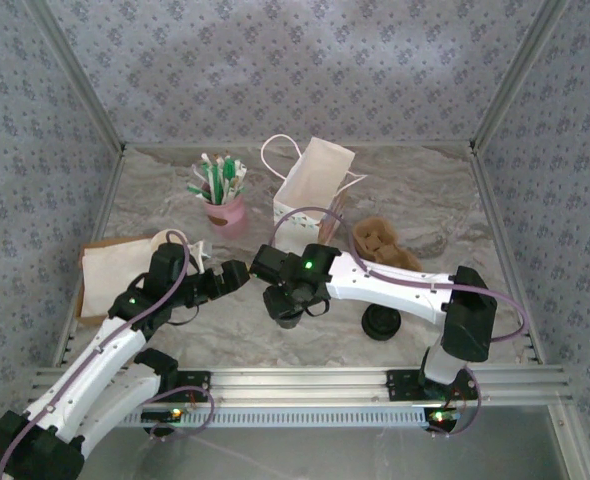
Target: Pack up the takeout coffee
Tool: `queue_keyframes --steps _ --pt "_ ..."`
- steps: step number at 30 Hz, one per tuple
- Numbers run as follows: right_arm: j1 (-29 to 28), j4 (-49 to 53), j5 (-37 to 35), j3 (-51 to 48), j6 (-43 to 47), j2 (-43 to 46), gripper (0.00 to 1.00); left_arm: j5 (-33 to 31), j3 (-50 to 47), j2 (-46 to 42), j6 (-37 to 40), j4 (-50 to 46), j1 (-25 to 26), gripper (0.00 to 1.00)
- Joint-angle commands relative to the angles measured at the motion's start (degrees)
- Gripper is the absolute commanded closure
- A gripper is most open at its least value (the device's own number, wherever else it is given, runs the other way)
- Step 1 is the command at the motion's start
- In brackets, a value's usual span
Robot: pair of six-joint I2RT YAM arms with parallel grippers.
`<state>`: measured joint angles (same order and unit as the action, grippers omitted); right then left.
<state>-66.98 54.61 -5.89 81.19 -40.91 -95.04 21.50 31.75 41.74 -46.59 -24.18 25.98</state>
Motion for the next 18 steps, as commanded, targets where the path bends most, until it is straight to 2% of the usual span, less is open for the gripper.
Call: queue_keyframes --steps 1,18 --pt "0.3 1.0 1.1 -0.8 -0.6 -1.3 0.36 1.1 -0.3 -0.4 -0.3 0.9 -0.3 0.01" --pt "0.2 5.2 0.5 1.4 -0.2 -5.4 0.36 1.2 -1.0 -0.4 -0.4 1.3 -0.3 0.0"
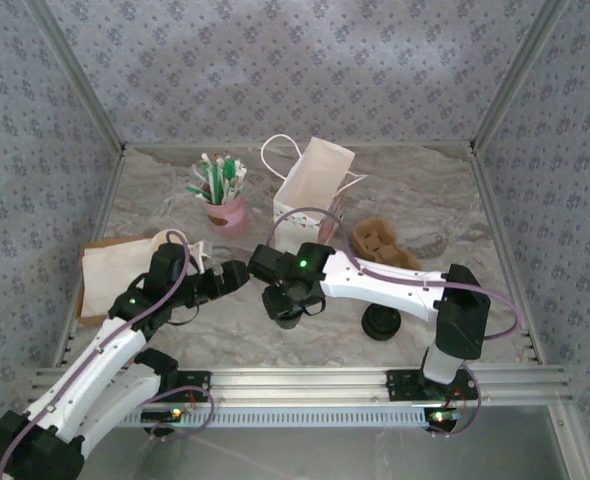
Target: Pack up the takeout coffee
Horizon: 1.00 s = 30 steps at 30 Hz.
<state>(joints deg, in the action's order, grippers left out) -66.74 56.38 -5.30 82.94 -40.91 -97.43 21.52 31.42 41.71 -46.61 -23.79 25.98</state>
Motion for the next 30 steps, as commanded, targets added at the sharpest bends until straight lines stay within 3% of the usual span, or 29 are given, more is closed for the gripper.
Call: queue_keyframes --steps 1,9,18,24,30 --pt "-0.1 3.6 -0.2 -0.3 -0.2 -3.3 0.36 1.3 -0.6 -0.5 -0.5 1.0 -0.3 0.01" --pt "-0.4 3.4 -0.4 -0.5 -0.6 -3.5 0.36 1.9 -0.9 -0.4 -0.6 1.4 -0.3 0.03" --pt "-0.4 5.1 -2.0 4.0 -0.2 1.8 0.23 3.0 -0.9 0.0 -0.6 1.7 -0.3 0.06" --pt "-0.2 3.1 -1.2 4.0 0.3 3.4 0.15 4.0 -0.9 0.5 -0.8 1.9 0.2 0.18" --pt "0.1 0.7 -1.4 0.5 -0.2 6.6 0.17 3.7 -1.0 0.9 -1.9 1.6 3.1 0.35"
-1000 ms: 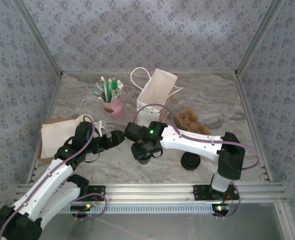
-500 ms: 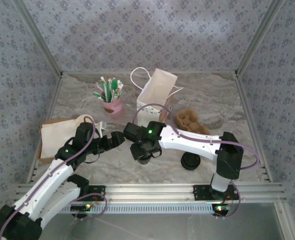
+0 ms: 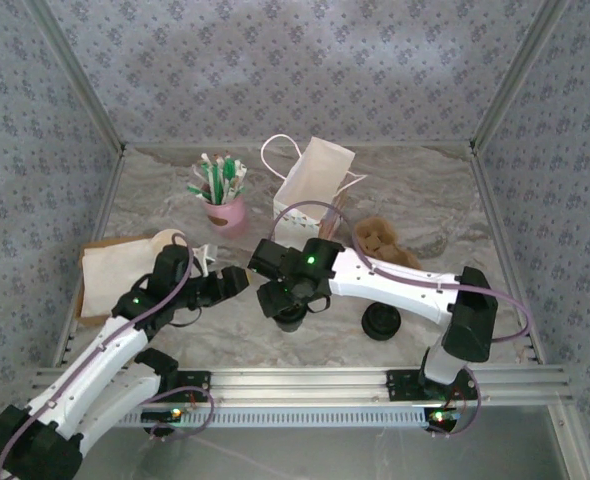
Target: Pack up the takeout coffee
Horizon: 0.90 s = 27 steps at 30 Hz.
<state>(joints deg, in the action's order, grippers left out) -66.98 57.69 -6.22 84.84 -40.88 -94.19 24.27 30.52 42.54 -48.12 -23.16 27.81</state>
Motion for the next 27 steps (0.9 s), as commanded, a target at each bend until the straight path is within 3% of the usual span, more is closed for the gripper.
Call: queue_keyframes --steps 1,9,16,20,23,27 --pt "0.4 -1.8 -0.5 -2.9 -0.5 5.0 0.2 0.7 -0.1 0.1 -0.8 0.9 2.3 0.37" --pt "4.7 -15.5 3.9 -20.4 -3.3 20.5 0.42 -0.7 0.2 2.7 -2.3 0.1 9.3 0.5" --pt "12.4 -30.9 15.2 -35.7 -5.8 28.7 0.7 1.4 -1.1 6.3 -3.7 4.8 10.9 0.52" --pt "15.7 -37.4 19.5 -40.9 -7.0 30.8 0.91 2.5 -1.9 8.3 -4.1 6.8 11.1 0.52" --pt "17.4 -40.6 21.8 -43.3 -7.9 31.3 1.0 2.5 -2.4 8.4 -4.4 7.3 11.1 0.56" --pt "18.4 -43.6 23.9 -44.9 -8.6 30.9 1.0 3.2 -2.7 8.9 -4.7 8.3 11.2 0.6"
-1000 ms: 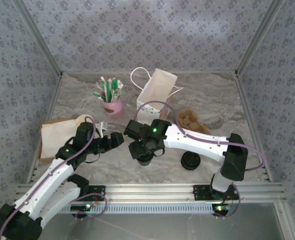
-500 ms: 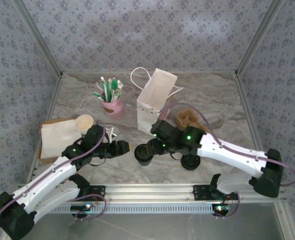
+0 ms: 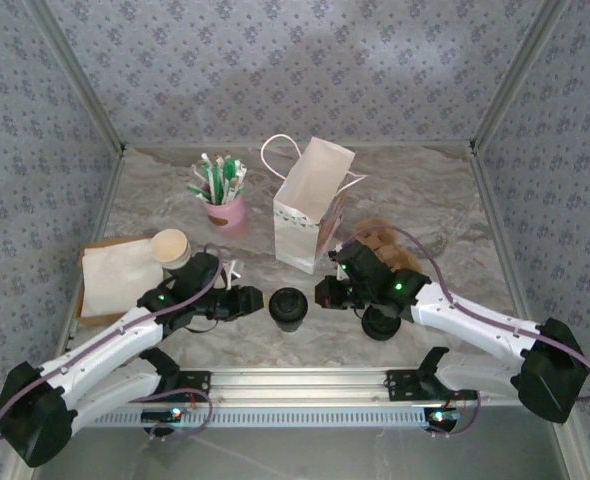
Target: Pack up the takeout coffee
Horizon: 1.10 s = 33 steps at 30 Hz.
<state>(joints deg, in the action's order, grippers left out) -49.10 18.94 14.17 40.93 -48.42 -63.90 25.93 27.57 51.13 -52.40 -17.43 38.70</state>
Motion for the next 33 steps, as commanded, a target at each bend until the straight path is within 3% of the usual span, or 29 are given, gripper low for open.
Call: queue_keyframes --steps 1,33 --pt "0.6 -5.2 3.7 -1.0 -1.2 0.4 1.0 1.9 0.2 0.5 -0.5 2.7 0.4 0.61" --pt "-1.1 -8.8 4.8 -2.6 -3.2 -5.5 1.0 0.9 -2.4 3.3 -1.8 7.2 2.5 0.64"
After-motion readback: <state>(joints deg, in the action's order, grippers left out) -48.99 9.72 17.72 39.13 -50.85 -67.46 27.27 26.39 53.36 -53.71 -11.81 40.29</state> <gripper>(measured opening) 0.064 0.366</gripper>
